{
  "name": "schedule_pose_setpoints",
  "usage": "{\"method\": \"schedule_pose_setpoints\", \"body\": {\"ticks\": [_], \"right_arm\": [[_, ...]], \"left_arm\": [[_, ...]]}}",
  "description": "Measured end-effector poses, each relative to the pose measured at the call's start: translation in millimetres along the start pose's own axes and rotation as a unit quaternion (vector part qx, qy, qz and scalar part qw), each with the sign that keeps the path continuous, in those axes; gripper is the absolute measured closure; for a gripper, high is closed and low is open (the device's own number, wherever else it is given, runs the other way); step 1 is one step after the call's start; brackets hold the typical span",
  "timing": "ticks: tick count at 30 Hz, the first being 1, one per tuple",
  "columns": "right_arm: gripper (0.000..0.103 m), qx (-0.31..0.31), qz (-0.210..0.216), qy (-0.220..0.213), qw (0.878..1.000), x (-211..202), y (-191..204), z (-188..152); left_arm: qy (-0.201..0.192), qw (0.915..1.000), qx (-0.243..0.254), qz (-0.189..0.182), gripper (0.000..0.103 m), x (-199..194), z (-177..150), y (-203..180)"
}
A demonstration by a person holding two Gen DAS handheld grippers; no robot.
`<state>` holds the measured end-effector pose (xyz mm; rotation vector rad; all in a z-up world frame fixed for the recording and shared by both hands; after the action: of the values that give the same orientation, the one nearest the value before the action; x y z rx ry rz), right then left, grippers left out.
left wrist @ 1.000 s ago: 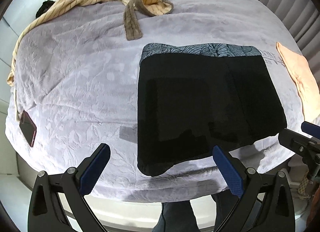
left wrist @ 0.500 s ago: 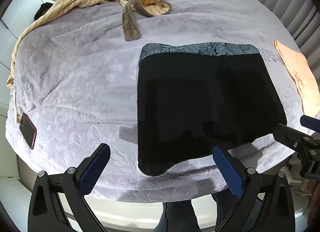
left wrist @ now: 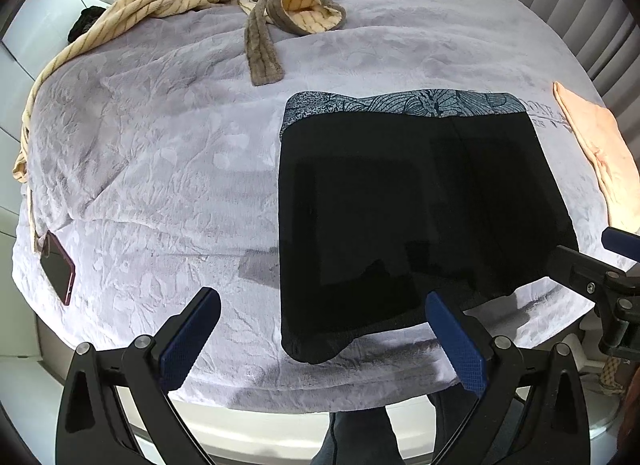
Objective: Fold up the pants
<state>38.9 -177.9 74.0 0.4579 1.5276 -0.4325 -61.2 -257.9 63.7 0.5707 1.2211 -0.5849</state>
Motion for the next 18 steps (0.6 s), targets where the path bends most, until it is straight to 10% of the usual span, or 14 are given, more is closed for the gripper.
{"method": "schedule_pose_setpoints", "body": {"ticks": [18], "right_arm": [[0.000, -0.004, -0.009, 0.003, 1.000, 5.9, 2.0, 4.4]], "left_arm": [[0.006, 0.9999, 0.014, -0.002, 0.000, 6.6, 3.7, -1.6]]}}
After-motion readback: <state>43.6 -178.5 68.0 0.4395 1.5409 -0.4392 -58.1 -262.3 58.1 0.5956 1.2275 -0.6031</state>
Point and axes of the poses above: each gripper's, at about its wrist camera, not at the fingertips, and x roughly the way its jaws point, y to its left, z to its top, the point moved 1 cm from there along x, roughly the way its jaws point, and after that the axes turned 14 degrees about x, right-handed, at the moved point
